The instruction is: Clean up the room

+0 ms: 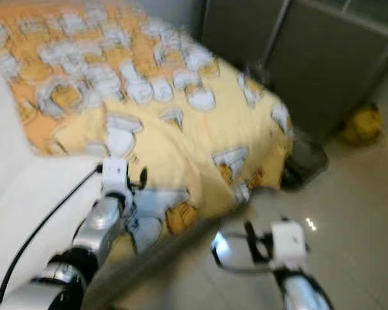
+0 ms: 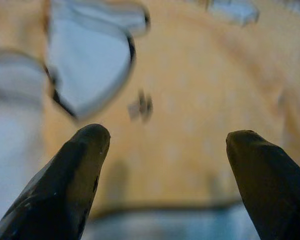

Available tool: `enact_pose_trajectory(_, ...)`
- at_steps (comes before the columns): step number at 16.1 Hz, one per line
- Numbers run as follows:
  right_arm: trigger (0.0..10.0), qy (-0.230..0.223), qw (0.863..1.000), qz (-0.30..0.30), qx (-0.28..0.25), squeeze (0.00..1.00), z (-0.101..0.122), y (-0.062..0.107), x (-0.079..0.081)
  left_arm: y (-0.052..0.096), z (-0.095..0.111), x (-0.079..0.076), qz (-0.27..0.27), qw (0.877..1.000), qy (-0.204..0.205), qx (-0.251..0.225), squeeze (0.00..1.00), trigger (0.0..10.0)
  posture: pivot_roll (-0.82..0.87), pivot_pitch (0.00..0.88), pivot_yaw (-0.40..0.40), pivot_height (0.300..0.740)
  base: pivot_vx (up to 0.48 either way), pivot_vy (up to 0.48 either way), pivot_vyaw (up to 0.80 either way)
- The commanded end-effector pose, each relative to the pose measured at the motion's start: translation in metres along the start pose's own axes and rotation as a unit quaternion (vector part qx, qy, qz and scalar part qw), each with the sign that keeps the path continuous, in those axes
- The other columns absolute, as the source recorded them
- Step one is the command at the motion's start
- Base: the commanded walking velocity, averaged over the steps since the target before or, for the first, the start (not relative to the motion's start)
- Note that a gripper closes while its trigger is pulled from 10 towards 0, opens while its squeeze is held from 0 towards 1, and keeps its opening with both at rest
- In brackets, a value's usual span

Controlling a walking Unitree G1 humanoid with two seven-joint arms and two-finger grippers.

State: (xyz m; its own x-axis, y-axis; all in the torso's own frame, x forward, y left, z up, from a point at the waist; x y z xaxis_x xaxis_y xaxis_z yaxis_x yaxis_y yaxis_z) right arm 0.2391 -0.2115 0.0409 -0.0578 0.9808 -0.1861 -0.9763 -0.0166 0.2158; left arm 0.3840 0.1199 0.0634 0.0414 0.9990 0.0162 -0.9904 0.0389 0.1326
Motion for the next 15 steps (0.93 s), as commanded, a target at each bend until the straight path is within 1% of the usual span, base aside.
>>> enact_pose_trajectory(1, 10.0, -0.003, 1.000, -0.004, -0.005, 0.00, 0.005, 0.001, -0.005, 0.000, 0.002, -0.009, -0.006, 1.000, -0.012, -0.008, 0.00, 10.0, -0.11, 0.304, -0.164, 0.740, 0.000, 0.000, 0.00)
enact_pose_trajectory(2, 10.0, 0.000, 1.000, -0.001, -0.001, 0.00, 0.005, 0.006, -0.005, 0.000, 0.002, -0.006, 0.006, 1.000, -0.014, -0.012, 0.00, 10.0, -0.12, 0.323, -0.169, 0.740, 0.000, 0.000, 0.00)
enact_pose_trajectory(3, 10.0, 0.002, 1.000, 0.003, 0.010, 0.00, 0.003, 0.014, -0.003, 0.003, 0.005, 0.016, 0.070, 0.997, -0.023, -0.031, 0.00, 10.0, -0.13, 0.337, -0.177, 0.740, 0.000, 0.000, 0.00)
enact_pose_trajectory(4, 10.0, 0.001, 1.000, 0.008, 0.016, 0.00, 0.003, 0.018, 0.002, 0.009, 0.006, 0.041, 0.131, 0.990, -0.033, -0.048, 0.00, 10.0, -0.12, 0.341, -0.174, 0.740, 0.000, 0.000, 0.00)
enact_pose_trajectory(5, 10.0, -0.002, 1.000, 0.013, 0.020, 0.00, 0.004, 0.021, 0.007, 0.012, 0.006, 0.055, 0.156, 0.986, -0.019, -0.057, 0.00, 10.0, -0.11, 0.354, -0.169, 0.740, 0.000, 0.000, 0.00)
enact_pose_trajectory(6, 10.0, -0.004, 0.999, 0.017, 0.027, 0.00, 0.000, 0.024, 0.010, 0.015, 0.007, 0.062, 0.169, 0.983, -0.010, -0.066, 0.00, 10.0, -0.10, 0.357, -0.167, 0.740, 0.000, 0.000, 0.00)
enact_pose_trajectory(7, 10.0, -0.004, 0.999, 0.020, 0.030, 0.00, -0.001, 0.025, 0.011, 0.016, 0.009, 0.064, 0.176, 0.982, -0.012, -0.074, 0.00, 10.0, -0.10, 0.359, -0.165, 0.740, 0.000, 0.000, 0.00)
enact_pose_trajectory(8, 10.0, -0.004, 0.999, 0.022, 0.033, 0.00, -0.001, 0.026, 0.013, 0.018, 0.013, 0.065, 0.175, 0.980, -0.016, -0.091, 0.00, 10.0, -0.10, 0.360, -0.166, 0.740, 0.000, 0.000, 0.00)
enact_pose_trajectory(9, 10.0, -0.001, 0.999, 0.027, 0.029, 0.00, 0.002, 0.028, 0.015, 0.019, 0.017, 0.059, 0.146, 0.982, -0.052, -0.107, 0.00, 10.0, -0.11, 0.362, -0.166, 0.740, 0.000, 0.000, 0.00)
enact_pose_trajectory(10, 10.0, -0.001, 0.999, 0.030, 0.031, 0.00, 0.004, 0.031, 0.017, 0.023, 0.006, 0.060, 0.134, 0.985, -0.050, -0.091, 0.00, 10.0, -0.11, 0.369, -0.165, 0.740, 0.000, 0.000, 0.00)
enact_pose_trajectory(11, 10.0, -0.003, 0.999, 0.031, 0.037, 0.00, 0.002, 0.033, 0.018, 0.027, -0.009, 0.059, 0.127, 0.989, -0.032, -0.064, 0.00, 10.0, -0.10, 0.371, -0.162, 0.740, 0.000, 0.000, 0.00)
enact_pose_trajectory(12, 10.0, -0.003, 0.999, 0.030, 0.043, 0.00, 0.000, 0.034, 0.018, 0.030, -0.017, 0.053, 0.108, 0.992, -0.024, -0.054, 0.00, 10.0, -0.10, 0.371, -0.160, 0.740, 0.000, 0.000, 0.00)
enact_pose_trajectory(13, 10.0, -0.004, 0.999, 0.029, 0.045, 0.00, -0.001, 0.034, 0.018, 0.031, -0.021, 0.049, 0.097, 0.994, -0.017, -0.048, 0.00, 10.0, -0.11, 0.371, -0.160, 0.740, 0.000, 0.000, 0.00)
enact_pose_trajectory(14, 10.0, -0.006, 0.998, 0.028, 0.050, 0.00, -0.003, 0.034, 0.017, 0.036, -0.037, 0.050, 0.097, 0.995, -0.011, -0.011, 0.00, 10.0, -0.10, 0.371, -0.158, 0.740, 0.000, 0.000, 0.00)
enact_pose_trajectory(15, 10.0, -0.006, 0.998, 0.028, 0.053, 0.00, -0.004, 0.033, 0.017, 0.042, -0.066, 0.053, 0.091, 0.993, -0.035, 0.067, 0.00, 10.0, -0.09, 0.367, -0.159, 0.740, 0.000, 0.000, 0.00)
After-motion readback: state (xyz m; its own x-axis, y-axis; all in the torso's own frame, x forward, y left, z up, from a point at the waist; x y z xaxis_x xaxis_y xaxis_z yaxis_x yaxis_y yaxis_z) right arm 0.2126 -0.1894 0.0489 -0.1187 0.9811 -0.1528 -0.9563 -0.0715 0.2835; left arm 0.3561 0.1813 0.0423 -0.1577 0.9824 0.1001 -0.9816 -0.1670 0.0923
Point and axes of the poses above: a point about 5 cm out from each wrist's last joint towards the gripper, its own y axis pointing back from the gripper into the wrist, its own z axis along the axis of the wrist's last joint, x = y × z, the point moved 4 cm from there along -y, pointing out of the wrist towards the gripper, and after that the axes turned 3 degrees about y, right-handed, at the moved point
